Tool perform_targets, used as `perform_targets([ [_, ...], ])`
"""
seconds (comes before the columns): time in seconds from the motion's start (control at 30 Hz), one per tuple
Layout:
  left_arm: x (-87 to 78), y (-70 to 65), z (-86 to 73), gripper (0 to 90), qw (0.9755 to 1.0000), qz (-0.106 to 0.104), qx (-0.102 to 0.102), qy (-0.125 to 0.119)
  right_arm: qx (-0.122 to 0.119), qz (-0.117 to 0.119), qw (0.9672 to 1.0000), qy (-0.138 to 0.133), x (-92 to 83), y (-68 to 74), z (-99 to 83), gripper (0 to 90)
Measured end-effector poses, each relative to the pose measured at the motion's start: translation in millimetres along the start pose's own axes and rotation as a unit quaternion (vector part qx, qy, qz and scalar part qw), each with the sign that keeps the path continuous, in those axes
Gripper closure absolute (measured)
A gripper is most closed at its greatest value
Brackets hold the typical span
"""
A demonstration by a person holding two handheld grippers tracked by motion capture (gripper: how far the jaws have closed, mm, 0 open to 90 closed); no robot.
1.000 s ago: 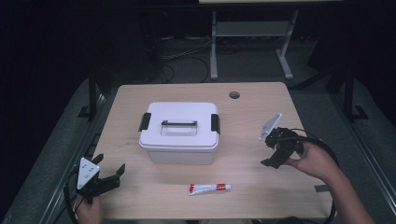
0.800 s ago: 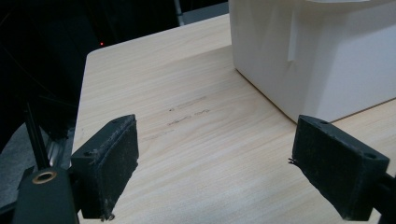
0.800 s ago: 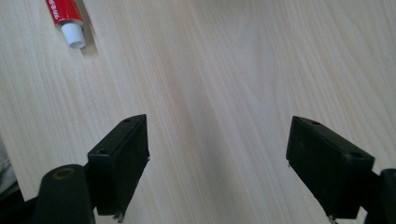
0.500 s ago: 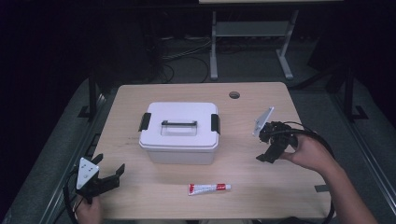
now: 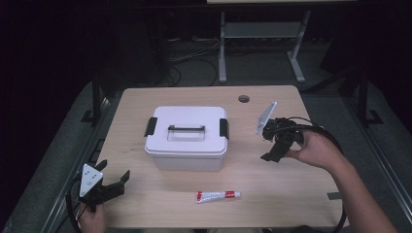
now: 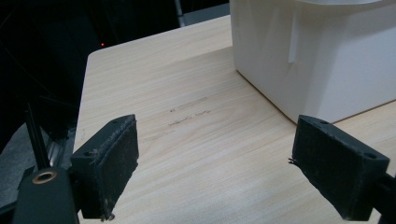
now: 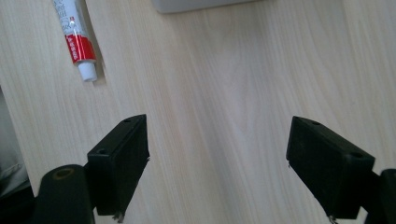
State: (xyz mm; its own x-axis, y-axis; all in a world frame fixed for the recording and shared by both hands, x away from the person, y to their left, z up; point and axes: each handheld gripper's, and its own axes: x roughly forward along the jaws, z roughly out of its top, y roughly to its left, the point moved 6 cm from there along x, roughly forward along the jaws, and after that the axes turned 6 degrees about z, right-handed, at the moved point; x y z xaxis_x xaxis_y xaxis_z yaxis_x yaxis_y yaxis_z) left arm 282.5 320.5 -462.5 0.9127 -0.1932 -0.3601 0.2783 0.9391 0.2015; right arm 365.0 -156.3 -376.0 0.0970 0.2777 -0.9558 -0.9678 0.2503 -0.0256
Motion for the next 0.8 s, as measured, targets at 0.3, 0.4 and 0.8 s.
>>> perform_targets([
  [0.3, 0.0, 0.2, 0.2, 14.0, 1.0000, 0.000, -0.001, -0.001, -0.018, -0.001, 0.9998, -0.001, -11.9, -2.4, 24.7, 20.7],
  [0.4, -0.1, 0.3, 0.2, 14.0, 1.0000, 0.000, -0.002, -0.001, -0.022, -0.001, 0.9998, 0.000, -15.7, -3.5, 34.0, 20.8],
  [0.8, 0.5, 0.4, 0.6, 14.0, 1.0000, 0.000, -0.002, -0.003, -0.040, 0.001, 0.9992, 0.003, -22.2, -11.3, 69.6, 20.9],
])
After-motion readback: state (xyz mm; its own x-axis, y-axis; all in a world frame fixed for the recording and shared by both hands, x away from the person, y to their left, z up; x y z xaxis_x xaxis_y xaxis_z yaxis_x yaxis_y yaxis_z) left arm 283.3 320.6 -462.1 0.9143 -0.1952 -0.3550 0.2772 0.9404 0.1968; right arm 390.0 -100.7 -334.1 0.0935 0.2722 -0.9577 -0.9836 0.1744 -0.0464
